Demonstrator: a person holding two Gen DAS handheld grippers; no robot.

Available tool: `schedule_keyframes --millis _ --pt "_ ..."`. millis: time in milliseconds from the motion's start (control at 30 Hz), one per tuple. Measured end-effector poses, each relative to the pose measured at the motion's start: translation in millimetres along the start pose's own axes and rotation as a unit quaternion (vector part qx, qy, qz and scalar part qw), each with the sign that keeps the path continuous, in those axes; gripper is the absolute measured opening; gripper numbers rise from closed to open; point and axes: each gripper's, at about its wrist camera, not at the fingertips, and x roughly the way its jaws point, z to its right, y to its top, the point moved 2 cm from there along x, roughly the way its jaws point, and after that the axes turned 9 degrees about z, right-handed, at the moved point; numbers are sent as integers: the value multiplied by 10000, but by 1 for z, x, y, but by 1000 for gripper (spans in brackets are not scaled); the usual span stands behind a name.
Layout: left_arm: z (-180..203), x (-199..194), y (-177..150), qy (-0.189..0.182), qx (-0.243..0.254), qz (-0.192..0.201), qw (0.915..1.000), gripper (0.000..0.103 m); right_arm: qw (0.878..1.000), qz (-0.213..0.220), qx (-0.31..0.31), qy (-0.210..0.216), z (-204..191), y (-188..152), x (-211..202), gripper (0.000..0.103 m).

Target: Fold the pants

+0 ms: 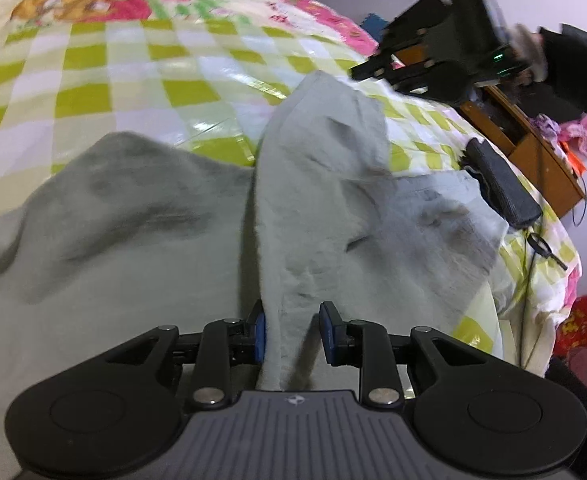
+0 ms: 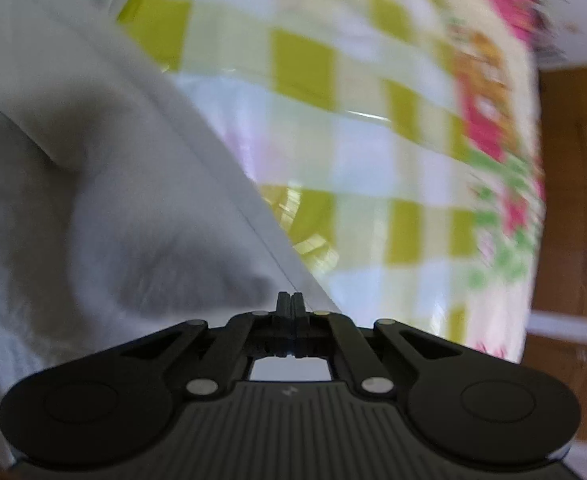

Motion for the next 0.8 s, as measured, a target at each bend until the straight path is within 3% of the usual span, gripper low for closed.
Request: schedule_keyframes --millis 133,233,333,500,600,733,800 --pt "15 10 -4 19 226 17 9997 38 9972 1 507 -559 1 -29 -58 0" --pt "20 15 -7 91 346 -5 9994 38 9963 6 573 -642 -7 -34 -71 0" --pt "17 12 -6 -3 297 4 9996 38 9976 148 234 -629 -18 -19 -54 4" --pt "4 17 -1 -278 -19 -58 9996 38 9981 321 -527 -39 -13 5 -9 34" --pt "-1 19 2 -427 -65 -100 9990 38 9971 267 -680 232 -1 16 22 36" --pt "-7 22 7 -515 -185 -116 9984 38 9902 156 -1239 625 3 23 45 31" --pt "-7 23 7 -522 -166 -108 9984 38 9871 13 -1387 796 0 26 48 12"
